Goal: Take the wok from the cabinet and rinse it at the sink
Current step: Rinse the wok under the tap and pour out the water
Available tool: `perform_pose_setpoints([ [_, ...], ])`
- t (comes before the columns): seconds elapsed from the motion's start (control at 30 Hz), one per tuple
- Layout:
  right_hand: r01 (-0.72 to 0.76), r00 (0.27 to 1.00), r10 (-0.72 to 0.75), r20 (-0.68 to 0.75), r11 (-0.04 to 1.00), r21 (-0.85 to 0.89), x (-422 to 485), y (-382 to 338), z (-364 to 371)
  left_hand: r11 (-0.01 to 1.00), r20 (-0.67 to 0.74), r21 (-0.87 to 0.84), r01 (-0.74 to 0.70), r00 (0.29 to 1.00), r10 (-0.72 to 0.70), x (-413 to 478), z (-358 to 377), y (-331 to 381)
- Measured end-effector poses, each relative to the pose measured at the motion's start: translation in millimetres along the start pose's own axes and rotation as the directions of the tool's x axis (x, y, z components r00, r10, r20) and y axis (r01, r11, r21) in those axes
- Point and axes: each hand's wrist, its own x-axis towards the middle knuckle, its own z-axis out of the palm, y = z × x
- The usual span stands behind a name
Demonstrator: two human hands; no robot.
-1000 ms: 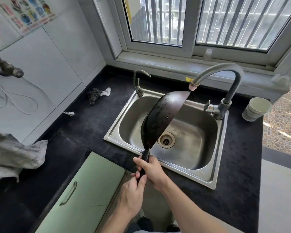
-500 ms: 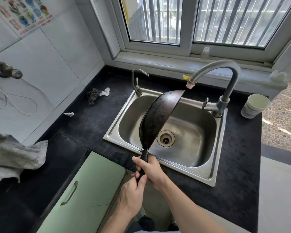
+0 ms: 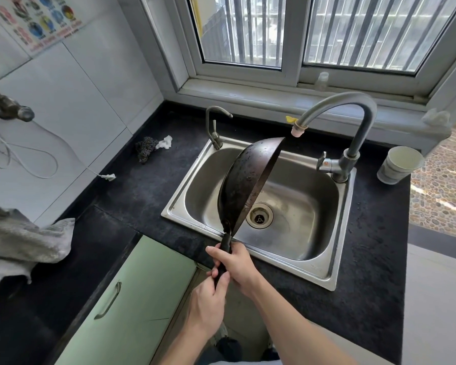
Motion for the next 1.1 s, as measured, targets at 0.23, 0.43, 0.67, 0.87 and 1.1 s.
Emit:
perform_pose_setpoints([
  [0.23,0.020,0.999,-0.022,0.041,0.998,0.051,-3.1,-10.6,6.2,0.997,-0.032,0.002,-0.074,0.997,0.074,-2.1,-6.8,1.3],
  [0.43,0.012,0.997,-0.015,0.071,0.999,0.039,-4.6,-10.4,6.9,0.999,-0.030,-0.017,-0.052,0.998,0.051,-8.1,-11.1,6.8],
  [0.67,0.002,0.997,-0.004,0.081,1.000,0.026,-4.5,-9.9,10.9,0.998,-0.062,0.015,-0.065,0.996,0.065,-10.8,-12.2,8.7],
  [0.87,0.007,0.998,-0.007,0.069,1.000,0.003,-6.9,-11.0,15.3,0.996,-0.079,0.005,-0.092,0.993,0.092,-14.2,-14.4,6.6],
  [1.1,0.010,0.998,-0.009,0.059,1.000,-0.017,-8.4,-11.7,14.7,0.997,-0.051,0.006,-0.078,0.996,0.079,-14.8,-13.3,6.4],
])
